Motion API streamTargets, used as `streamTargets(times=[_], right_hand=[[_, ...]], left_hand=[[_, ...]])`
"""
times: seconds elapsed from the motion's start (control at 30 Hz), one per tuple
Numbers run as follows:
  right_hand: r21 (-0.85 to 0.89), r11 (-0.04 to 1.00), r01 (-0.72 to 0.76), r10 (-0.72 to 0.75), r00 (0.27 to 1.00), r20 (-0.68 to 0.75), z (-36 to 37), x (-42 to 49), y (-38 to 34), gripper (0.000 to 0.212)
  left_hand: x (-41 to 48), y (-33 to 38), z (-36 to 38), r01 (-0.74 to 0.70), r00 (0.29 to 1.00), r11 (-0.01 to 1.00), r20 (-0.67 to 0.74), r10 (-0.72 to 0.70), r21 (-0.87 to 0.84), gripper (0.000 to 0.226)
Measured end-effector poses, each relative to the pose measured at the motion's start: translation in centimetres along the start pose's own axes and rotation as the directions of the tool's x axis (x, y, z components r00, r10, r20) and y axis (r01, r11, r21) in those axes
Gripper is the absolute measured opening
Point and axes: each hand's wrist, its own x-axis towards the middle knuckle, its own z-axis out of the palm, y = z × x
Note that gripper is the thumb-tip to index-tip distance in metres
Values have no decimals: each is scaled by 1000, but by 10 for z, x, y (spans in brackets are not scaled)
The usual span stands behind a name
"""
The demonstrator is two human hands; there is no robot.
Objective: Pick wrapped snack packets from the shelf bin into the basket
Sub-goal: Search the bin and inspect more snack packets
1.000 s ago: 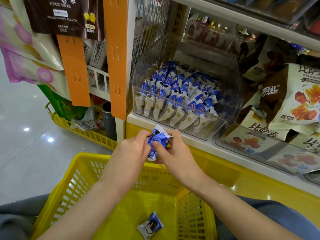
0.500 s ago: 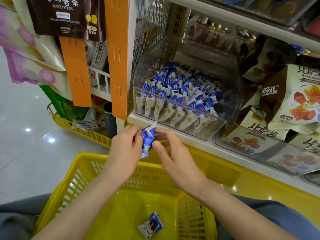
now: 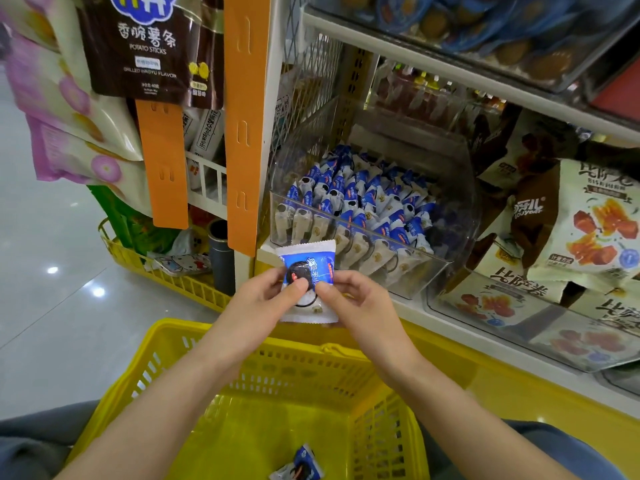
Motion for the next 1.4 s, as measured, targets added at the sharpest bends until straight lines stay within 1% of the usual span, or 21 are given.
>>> streamTargets(times=[0.1,0.17,0.23,0.3,0.37,0.4,0.47,0.53,0.6,0.67,0.8,0.83,0.9,0.93,1.0,1.07,1.17,1.23,1.27,1.33,1.4], right_hand=[[-67,988,139,-143,988,-63,0,-3,-1,11],[-117,975,191,-202,976,-85,0,-6,-1,13],[-179,960,215,-231,970,-73,-1,-8,-2,15],[-271,924,269,-285,958,-19,-4,-9,-4,17],[-360,863,354,-369,929,29,-11,-5,-13,19],[-392,836,385,-408,913,27,-17,0,-20,19],[-467,791,394,-460,887,-31,-32,18,-37,18],[-561,758,332,-466,878,-110,-48,47,-55,16],[-670,718,189,-389,907,-160,-62,79,-66,18],[-765,643,40,-291,937,-195,-75,106,-67,24],[-798,561,-222,-111,935,-338,-94,138,-59,26],[-811,508,-290,-48,931,-363,-95,143,-57,26],[-843,399,-361,30,924,-382,-98,149,-53,26],[-848,376,-373,35,921,-389,-98,152,-52,25],[-831,388,-399,40,908,-417,-100,157,-49,21],[-790,437,-430,61,891,-450,-100,161,-48,18],[-708,511,-488,128,857,-498,-100,163,-49,15],[-669,533,-519,172,840,-515,-99,162,-50,17],[-664,522,-535,188,832,-522,-97,162,-51,19],[-667,492,-559,197,818,-540,-93,160,-53,37],[-652,510,-562,193,813,-549,-91,158,-54,48]], left_hand=[[1,5,0,59,997,991,59,-52,-121,24],[1,9,1,94,992,975,101,-74,-200,24],[3,13,2,115,989,974,112,-95,-195,21],[5,14,3,83,994,983,78,-71,-164,21],[5,17,3,30,999,984,37,-23,-176,20],[6,18,3,11,1000,982,29,-6,-187,18],[8,20,2,-11,1000,977,14,14,-211,18],[10,20,2,-37,999,974,-5,37,-224,18],[11,21,2,-63,998,968,-5,64,-242,16],[12,23,3,-76,997,962,-3,78,-262,16],[13,25,3,-69,998,956,-7,69,-284,16],[14,25,3,-67,998,956,-9,67,-286,18],[16,27,3,-71,997,952,-14,70,-299,18],[16,28,3,-77,997,948,-18,76,-309,16],[16,30,2,-85,996,942,-14,85,-324,16],[17,30,0,-81,996,938,-6,84,-337,17],[16,30,-3,-71,997,935,-19,69,-347,14],[17,30,-4,-72,997,933,-26,67,-352,12],[16,30,-4,-70,998,935,-27,65,-349,12],[16,30,-4,-66,998,937,-28,60,-342,12],[17,28,-4,-63,998,940,-24,58,-334,13]])
